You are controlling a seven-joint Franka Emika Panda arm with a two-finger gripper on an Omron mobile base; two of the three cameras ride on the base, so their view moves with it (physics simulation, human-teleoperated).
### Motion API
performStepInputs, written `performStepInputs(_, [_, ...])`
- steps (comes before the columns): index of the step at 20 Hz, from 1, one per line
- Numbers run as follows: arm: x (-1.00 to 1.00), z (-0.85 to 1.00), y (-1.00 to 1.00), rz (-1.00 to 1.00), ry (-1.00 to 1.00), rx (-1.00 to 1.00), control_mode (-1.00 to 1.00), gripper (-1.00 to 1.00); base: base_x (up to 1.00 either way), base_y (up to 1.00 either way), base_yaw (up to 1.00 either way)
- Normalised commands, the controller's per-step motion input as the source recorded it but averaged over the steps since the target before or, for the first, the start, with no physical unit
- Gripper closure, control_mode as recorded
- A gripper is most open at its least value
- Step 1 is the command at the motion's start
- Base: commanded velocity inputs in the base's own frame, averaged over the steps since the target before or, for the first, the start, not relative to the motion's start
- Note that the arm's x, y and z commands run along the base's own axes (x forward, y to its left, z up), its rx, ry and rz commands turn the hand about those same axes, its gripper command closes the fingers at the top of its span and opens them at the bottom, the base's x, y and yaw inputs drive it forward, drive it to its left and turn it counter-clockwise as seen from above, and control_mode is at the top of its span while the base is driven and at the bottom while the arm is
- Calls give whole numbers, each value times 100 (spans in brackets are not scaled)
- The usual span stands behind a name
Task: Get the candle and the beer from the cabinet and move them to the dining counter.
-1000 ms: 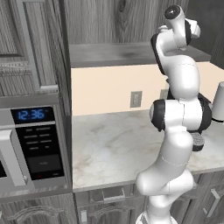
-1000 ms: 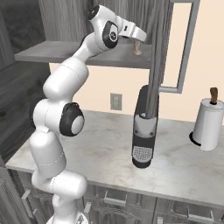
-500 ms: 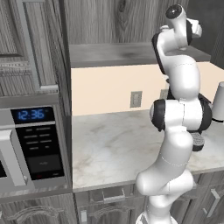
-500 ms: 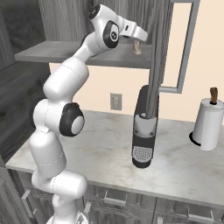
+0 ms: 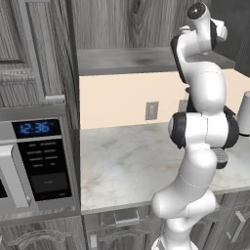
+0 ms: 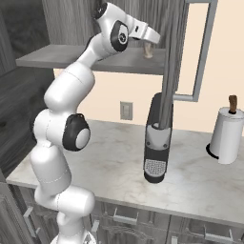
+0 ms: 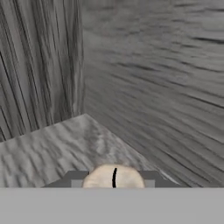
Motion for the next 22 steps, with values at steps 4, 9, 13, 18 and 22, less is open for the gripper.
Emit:
performStepInputs(4, [-61, 0, 3, 0, -17, 0, -100, 100, 0, 0, 0])
performStepInputs(9, [-88, 0, 4, 0, -20, 0, -100, 100, 0, 0, 0])
performStepInputs(13, [-100, 0, 8, 0, -10, 0, -100, 100, 0, 0, 0])
performStepInputs(18, [-99, 0, 30, 3, -10, 0, -100, 100, 0, 0, 0])
performStepInputs(22, [-84, 0, 52, 5, 0, 0, -100, 100, 0, 0, 0])
